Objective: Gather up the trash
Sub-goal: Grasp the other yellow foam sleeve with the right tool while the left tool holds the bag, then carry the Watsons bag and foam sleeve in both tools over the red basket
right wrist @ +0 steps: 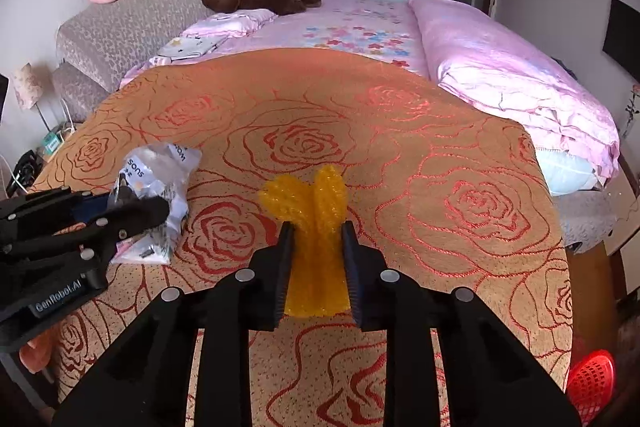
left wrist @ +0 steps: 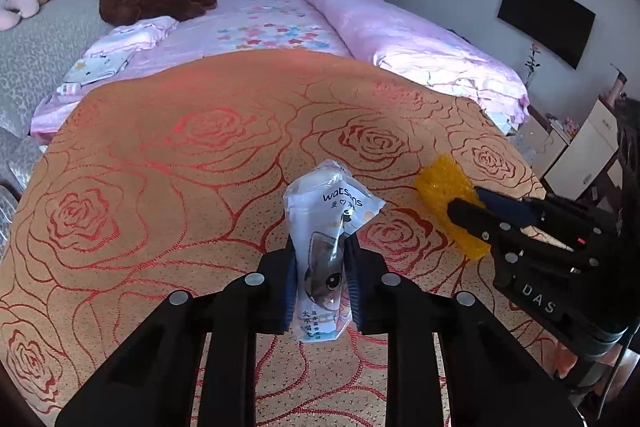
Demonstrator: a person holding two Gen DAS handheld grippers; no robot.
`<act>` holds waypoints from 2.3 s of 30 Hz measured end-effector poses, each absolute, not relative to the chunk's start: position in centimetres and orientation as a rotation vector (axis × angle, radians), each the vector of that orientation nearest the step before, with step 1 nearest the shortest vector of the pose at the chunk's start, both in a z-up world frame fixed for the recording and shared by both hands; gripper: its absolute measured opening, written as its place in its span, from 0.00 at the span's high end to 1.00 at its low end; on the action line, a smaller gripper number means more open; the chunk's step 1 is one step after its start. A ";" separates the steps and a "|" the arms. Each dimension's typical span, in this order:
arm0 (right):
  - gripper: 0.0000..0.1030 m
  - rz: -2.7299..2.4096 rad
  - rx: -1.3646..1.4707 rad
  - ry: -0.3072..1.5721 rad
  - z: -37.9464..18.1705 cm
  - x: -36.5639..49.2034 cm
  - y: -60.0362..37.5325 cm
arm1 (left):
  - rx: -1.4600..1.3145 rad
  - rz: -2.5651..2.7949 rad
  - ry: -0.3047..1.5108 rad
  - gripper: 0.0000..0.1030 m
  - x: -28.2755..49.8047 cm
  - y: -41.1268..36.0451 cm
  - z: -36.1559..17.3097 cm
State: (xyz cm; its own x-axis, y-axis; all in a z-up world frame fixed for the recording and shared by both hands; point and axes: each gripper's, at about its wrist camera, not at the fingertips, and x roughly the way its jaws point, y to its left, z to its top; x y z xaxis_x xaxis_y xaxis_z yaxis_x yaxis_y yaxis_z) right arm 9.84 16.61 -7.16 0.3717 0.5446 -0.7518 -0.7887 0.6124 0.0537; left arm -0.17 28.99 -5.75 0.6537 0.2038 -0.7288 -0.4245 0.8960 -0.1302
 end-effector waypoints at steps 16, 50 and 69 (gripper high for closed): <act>0.78 0.820 -0.270 0.742 -4.2 8.8 13.5 | -0.253 0.374 0.718 0.81 -0.7 28.0 -3.2; 0.78 0.649 -0.116 0.604 1.8 7.9 1.9 | -0.156 0.240 0.628 0.81 0.9 20.9 0.4; 0.78 0.461 -0.089 0.625 0.6 8.6 -6.6 | -0.079 0.097 0.651 0.81 3.2 14.2 -0.1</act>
